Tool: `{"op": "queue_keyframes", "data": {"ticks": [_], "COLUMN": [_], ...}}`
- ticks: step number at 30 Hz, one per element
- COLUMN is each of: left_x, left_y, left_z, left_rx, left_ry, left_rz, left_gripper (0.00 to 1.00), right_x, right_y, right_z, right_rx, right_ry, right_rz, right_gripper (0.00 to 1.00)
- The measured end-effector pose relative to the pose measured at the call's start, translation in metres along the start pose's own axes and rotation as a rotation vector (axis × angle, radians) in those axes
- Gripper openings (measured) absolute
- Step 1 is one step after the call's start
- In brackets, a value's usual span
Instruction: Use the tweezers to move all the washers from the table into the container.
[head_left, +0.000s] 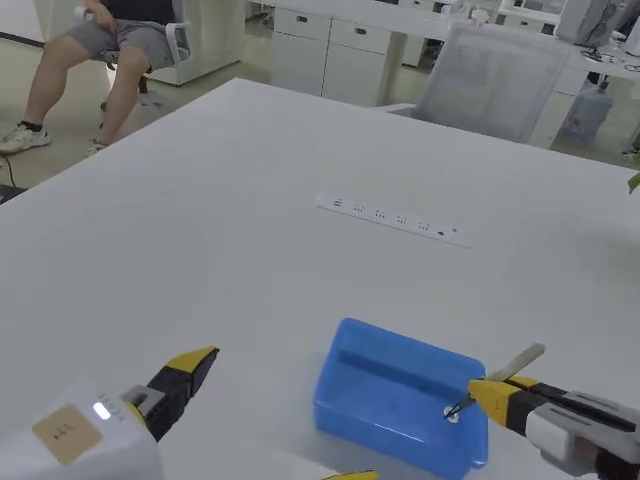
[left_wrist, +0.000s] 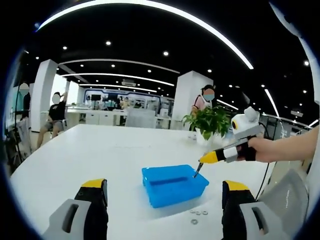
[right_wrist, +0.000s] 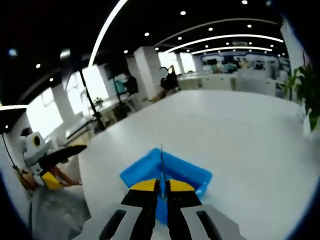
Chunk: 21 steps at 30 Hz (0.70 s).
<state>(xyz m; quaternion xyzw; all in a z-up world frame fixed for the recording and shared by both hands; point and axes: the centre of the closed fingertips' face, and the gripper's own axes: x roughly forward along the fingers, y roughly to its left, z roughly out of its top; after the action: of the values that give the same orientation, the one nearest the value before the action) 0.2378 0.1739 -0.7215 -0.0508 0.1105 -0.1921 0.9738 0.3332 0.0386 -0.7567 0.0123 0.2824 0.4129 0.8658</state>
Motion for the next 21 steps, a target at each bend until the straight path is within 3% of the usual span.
{"op": "queue_keyframes", "data": {"ticks": [5, 11, 21], "left_x": [0.000, 0.000, 0.000], "left_y": [-0.002, -0.001, -0.002], "left_z": [-0.001, -0.003, -0.008], "left_rx": [0.011, 0.024, 0.055], "left_ry": [0.006, 0.017, 0.050], "left_rz": [-0.005, 0.001, 0.003], "left_gripper": [0.95, 0.92, 0.89], "right_x": [0.010, 0.022, 0.032], "right_y": [-0.010, -0.021, -0.020], "right_z": [-0.006, -0.017, -0.033], "right_rx": [0.007, -0.050, -0.153], "right_ry": [0.014, 0.062, 0.127], "right_rz": [-0.021, -0.047, -0.050], "right_gripper": [0.03, 0.03, 0.03]}}
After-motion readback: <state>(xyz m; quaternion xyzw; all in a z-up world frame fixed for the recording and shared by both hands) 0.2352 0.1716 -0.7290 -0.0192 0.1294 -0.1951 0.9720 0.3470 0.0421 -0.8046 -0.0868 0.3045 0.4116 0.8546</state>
